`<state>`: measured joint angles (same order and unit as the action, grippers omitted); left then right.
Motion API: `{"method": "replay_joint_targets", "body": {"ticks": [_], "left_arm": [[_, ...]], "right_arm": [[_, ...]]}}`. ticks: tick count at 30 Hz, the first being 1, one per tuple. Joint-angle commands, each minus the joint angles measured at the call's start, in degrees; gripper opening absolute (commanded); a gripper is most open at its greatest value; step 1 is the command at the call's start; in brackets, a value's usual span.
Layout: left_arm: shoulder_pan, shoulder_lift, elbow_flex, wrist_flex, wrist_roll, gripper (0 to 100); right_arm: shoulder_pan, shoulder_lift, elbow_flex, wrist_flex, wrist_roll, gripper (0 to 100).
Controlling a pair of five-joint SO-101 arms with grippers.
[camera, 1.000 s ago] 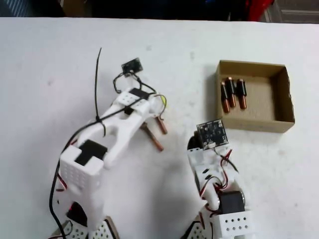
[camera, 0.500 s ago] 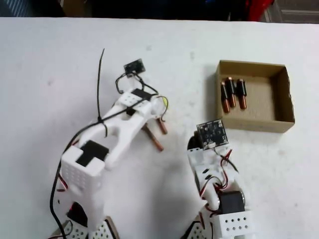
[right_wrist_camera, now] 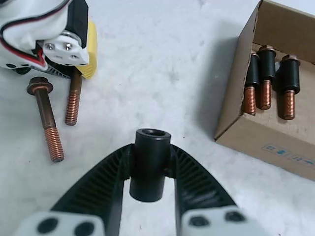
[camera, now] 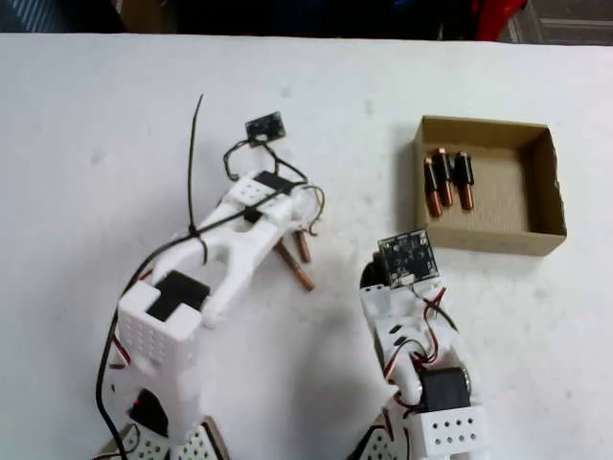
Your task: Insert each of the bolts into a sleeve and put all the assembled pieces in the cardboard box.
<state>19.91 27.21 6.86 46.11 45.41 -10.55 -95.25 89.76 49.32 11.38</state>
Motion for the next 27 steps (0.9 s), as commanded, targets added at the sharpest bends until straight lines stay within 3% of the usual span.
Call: {"method": "replay_joint_targets", "body": {"ticks": [1, 11, 18, 27], "left_arm": [[0.9, -0.1, -2.2, -1.5, -0.9, 3], [0.8, -0.7, -6.2, -1.1, -1.3, 3], [0.9, -1.5, -9.9, -0.4, -14.9, 3], [0.7, -18.1, -10.6, 12.3, -22.3, 3]], "right_arm": [[0.1, -0.7, -0.4, -1.1, 0.0, 1.6], [0.1, -0.7, -0.4, -1.0, 0.0, 1.6], [0.1, -0.7, -0.4, -1.3, 0.0, 1.7], [0.1, -0.7, -0.4, -1.5, 0.0, 1.7]]}}
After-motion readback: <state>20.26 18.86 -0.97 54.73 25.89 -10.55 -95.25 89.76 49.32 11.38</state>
